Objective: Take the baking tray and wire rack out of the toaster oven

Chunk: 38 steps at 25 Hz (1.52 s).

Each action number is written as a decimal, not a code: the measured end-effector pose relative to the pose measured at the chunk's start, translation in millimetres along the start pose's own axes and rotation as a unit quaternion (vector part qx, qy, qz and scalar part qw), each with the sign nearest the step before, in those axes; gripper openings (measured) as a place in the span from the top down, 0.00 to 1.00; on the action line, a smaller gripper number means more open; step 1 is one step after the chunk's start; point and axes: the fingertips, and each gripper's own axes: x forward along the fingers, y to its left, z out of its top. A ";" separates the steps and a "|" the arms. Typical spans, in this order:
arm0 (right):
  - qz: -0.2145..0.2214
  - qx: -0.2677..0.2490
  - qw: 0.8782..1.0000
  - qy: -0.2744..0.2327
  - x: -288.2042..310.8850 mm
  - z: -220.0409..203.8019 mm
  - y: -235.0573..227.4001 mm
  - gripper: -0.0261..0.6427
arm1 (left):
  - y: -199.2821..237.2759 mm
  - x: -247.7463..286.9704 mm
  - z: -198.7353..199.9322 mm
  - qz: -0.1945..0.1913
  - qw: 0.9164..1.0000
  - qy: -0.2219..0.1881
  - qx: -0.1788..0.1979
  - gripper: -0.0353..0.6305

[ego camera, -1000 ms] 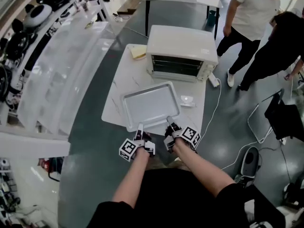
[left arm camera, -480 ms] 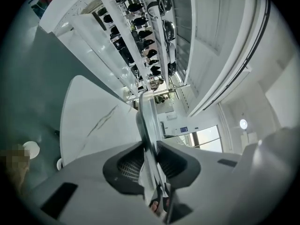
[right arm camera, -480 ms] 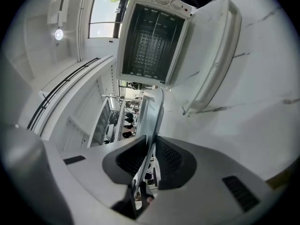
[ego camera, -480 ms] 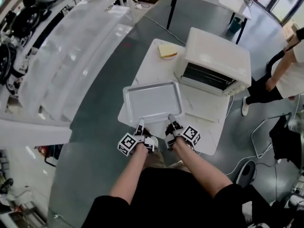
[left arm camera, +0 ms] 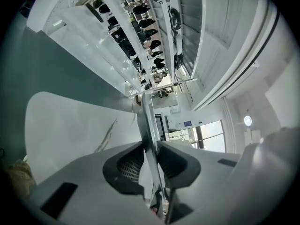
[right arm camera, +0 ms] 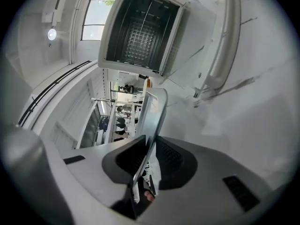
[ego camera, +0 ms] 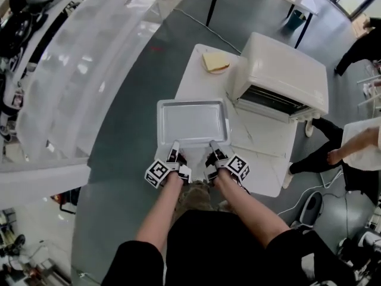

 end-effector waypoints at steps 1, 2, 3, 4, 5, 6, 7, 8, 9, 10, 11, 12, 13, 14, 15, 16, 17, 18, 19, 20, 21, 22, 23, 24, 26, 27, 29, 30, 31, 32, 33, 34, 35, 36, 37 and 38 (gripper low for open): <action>-0.005 0.002 1.000 -0.004 3.9 1.0 -3.0 0.83 | 3.1 8.0 2.4 -0.001 1.000 0.009 0.004 0.80; -0.010 0.004 1.000 -0.006 7.4 1.8 -6.1 0.83 | 5.9 15.4 4.4 -0.001 1.000 0.019 0.008 0.80; -0.012 0.005 1.000 -0.008 10.6 2.2 -9.5 0.83 | 8.5 21.6 6.1 0.001 1.000 0.027 0.012 0.80; -0.014 0.005 1.000 -0.010 13.4 1.9 -13.2 0.83 | 11.5 26.7 7.7 0.004 0.999 0.034 0.014 0.80; -0.017 0.006 1.000 -0.011 15.6 0.9 -17.2 0.83 | 15.7 31.4 9.2 0.007 0.999 0.039 0.014 0.80; -0.024 0.008 1.000 -0.012 17.2 -0.4 -21.8 0.83 | 20.5 36.1 10.4 0.010 0.999 0.043 0.014 0.80; -0.035 0.011 0.999 -0.013 18.2 -1.3 -27.1 0.83 | 25.4 41.0 11.2 0.012 0.999 0.046 0.012 0.80; -0.045 0.015 0.999 -0.015 19.1 -1.5 -32.7 0.83 | 30.2 46.0 11.3 0.014 0.999 0.050 0.011 0.79; -0.051 0.018 0.998 -0.017 20.4 -1.2 -37.4 0.83 | 34.4 50.2 10.7 0.017 0.998 0.054 0.011 0.79; -0.051 0.021 0.998 -0.019 22.4 -0.5 -40.7 0.82 | 37.6 53.2 9.7 0.023 0.998 0.058 0.011 0.79; -0.047 0.021 0.998 -0.021 24.7 0.3 -42.8 0.82 | 40.5 55.6 8.9 0.030 0.998 0.061 0.011 0.79; -0.046 0.021 0.998 -0.022 27.1 1.1 -44.5 0.82 | 43.6 57.9 8.6 0.037 0.997 0.064 0.013 0.79; -0.048 0.021 0.998 -0.022 29.5 1.9 -46.2 0.83 | 47.1 60.3 8.5 0.045 0.997 0.068 0.014 0.79; -0.053 0.020 0.998 -0.021 32.0 2.8 -47.9 0.83 | 50.8 62.7 8.4 0.054 0.996 0.072 0.015 0.79; -0.060 0.019 0.998 -0.019 34.1 3.6 -49.7 0.83 | 54.2 64.6 7.8 0.064 0.995 0.076 0.014 0.79; -0.068 0.018 0.997 -0.016 35.7 4.1 -51.7 0.83 | 57.4 65.7 6.8 0.074 0.994 0.081 0.015 0.80; -0.076 0.018 0.997 -0.013 36.6 3.9 -54.4 0.83 | 60.1 66.1 5.5 0.084 0.992 0.088 0.017 0.80; -0.084 0.020 0.996 -0.010 37.1 3.2 -57.7 0.83 | 62.5 66.4 3.9 0.094 0.991 0.097 0.022 0.80; -0.092 0.022 0.996 -0.006 37.6 2.4 -61.3 0.83 | 64.8 67.2 2.4 0.102 0.988 0.108 0.029 0.80; -0.099 0.026 0.995 -0.004 38.1 1.7 -65.0 0.83 | 67.0 68.3 0.9 0.111 0.986 0.120 0.040 0.80; -0.105 0.030 0.994 -0.001 38.6 1.3 -68.8 0.83 | 69.3 69.6 -0.8 0.121 0.982 0.133 0.051 0.80; -0.113 0.034 0.993 0.001 39.2 0.7 -72.5 0.83 | 71.7 70.4 -2.2 0.132 0.979 0.146 0.061 0.80; -0.121 0.037 0.992 0.004 39.8 -0.4 -75.6 0.83 | 74.2 70.8 -3.0 0.143 0.975 0.157 0.069 0.80; -0.129 0.038 0.991 0.007 40.5 -2.1 -78.0 0.82 | 76.7 70.8 -2.7 0.153 0.972 0.165 0.073 0.80; -0.143 0.039 0.989 0.012 42.4 -5.3 -81.2 0.81 | 80.4 71.4 -1.0 0.166 0.967 0.179 0.074 0.80; -0.150 0.040 0.988 0.014 43.5 -5.9 -82.6 0.80 | 81.5 72.2 -0.6 0.170 0.965 0.187 0.074 0.80; -0.162 0.046 0.986 0.018 45.0 -5.8 -84.6 0.79 | 83.1 73.3 -1.4 0.182 0.959 0.206 0.075 0.80; -0.169 0.048 0.984 0.020 45.3 -5.9 -84.6 0.79 | 83.8 73.1 -1.9 0.190 0.955 0.214 0.076 0.79; -0.175 0.050 0.983 0.021 45.7 -6.2 -84.4 0.79 | 84.4 72.7 -2.0 0.198 0.951 0.223 0.078 0.79; -0.181 0.052 0.982 0.021 46.2 -6.6 -84.2 0.78 | 84.7 72.3 -2.0 0.205 0.948 0.231 0.081 0.78; -0.187 0.054 0.981 0.022 46.6 -6.7 -84.0 0.78 | 84.5 71.9 -2.5 0.210 0.943 0.241 0.088 0.77; -0.193 0.056 0.979 0.023 46.8 -6.7 -83.6 0.78 | 83.5 71.5 -4.0 0.212 0.938 0.255 0.102 0.76; -0.199 0.056 0.978 0.025 46.7 -6.5 -83.3 0.78 | 81.8 71.2 -6.4 0.209 0.931 0.272 0.123 0.74; -0.206 0.055 0.977 0.027 46.4 -6.3 -83.3 0.77 | 79.8 70.7 -9.2 0.205 0.924 0.289 0.147 0.71; -0.211 0.053 0.975 0.030 46.0 -6.2 -83.5 0.77 | 78.4 69.8 -11.6 0.201 0.917 0.303 0.164 0.69; -0.216 0.052 0.974 0.033 45.5 -6.3 -83.9 0.77 | 78.0 68.5 -13.2 0.200 0.913 0.311 0.171 0.67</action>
